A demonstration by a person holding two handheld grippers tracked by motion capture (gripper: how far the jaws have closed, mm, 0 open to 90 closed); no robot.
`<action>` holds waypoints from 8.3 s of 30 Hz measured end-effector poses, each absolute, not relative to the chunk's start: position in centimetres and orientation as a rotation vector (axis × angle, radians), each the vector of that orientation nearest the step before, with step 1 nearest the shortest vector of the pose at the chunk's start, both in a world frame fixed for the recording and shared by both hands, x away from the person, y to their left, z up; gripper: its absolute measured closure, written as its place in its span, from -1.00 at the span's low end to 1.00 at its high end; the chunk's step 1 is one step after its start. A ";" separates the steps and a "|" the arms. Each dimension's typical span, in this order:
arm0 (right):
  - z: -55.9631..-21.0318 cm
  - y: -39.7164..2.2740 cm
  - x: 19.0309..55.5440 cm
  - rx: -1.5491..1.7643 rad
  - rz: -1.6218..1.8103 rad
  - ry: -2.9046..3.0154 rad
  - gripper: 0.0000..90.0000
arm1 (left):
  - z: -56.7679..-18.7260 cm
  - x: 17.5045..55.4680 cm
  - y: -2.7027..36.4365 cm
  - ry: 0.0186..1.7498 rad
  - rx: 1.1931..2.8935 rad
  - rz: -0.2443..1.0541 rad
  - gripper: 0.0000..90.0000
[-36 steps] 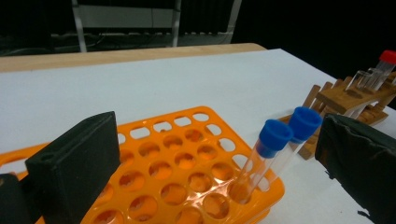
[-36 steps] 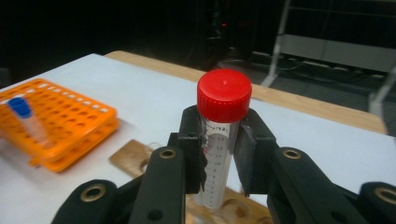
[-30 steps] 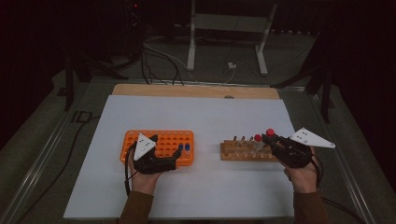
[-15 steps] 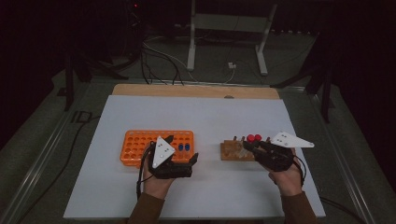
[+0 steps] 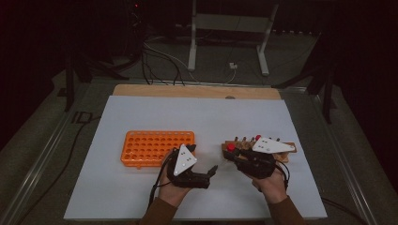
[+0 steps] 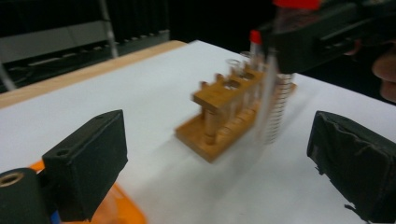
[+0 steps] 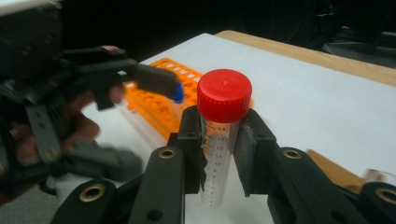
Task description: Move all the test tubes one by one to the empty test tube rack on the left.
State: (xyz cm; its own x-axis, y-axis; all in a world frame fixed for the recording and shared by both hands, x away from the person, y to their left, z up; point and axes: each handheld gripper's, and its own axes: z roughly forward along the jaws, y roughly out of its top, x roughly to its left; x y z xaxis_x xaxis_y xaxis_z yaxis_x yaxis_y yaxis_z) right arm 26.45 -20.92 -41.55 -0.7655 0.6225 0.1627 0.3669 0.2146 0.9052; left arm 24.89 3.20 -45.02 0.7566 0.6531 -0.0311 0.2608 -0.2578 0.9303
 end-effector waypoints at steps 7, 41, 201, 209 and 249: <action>-42.1 -19.5 26.1 0.908 1.580 2.304 0.64 | -45.6 24.6 2.1 0.672 1.873 0.398 -0.57; -41.5 -20.1 26.2 0.958 1.654 2.204 -0.61 | -45.2 25.1 4.4 0.649 1.847 0.328 0.66; -44.9 -29.5 30.2 1.171 1.267 1.981 0.66 | -46.9 28.0 16.2 1.084 1.635 0.535 -0.99; -43.5 -29.7 29.7 1.161 1.301 1.931 0.66 | -46.4 27.9 15.9 1.087 1.627 0.526 -0.99; -41.0 -24.0 27.4 0.982 1.388 2.106 0.65 | -42.8 26.3 10.7 0.906 1.693 0.515 -0.95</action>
State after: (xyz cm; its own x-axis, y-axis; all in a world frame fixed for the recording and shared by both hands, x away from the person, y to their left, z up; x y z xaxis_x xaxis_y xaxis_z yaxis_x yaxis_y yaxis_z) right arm 27.39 -24.04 -40.99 -0.6561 0.7542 0.0270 0.3221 0.2476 0.9138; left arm 26.30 10.69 -42.77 0.6140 0.7820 -0.1068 0.3083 -0.1131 0.9445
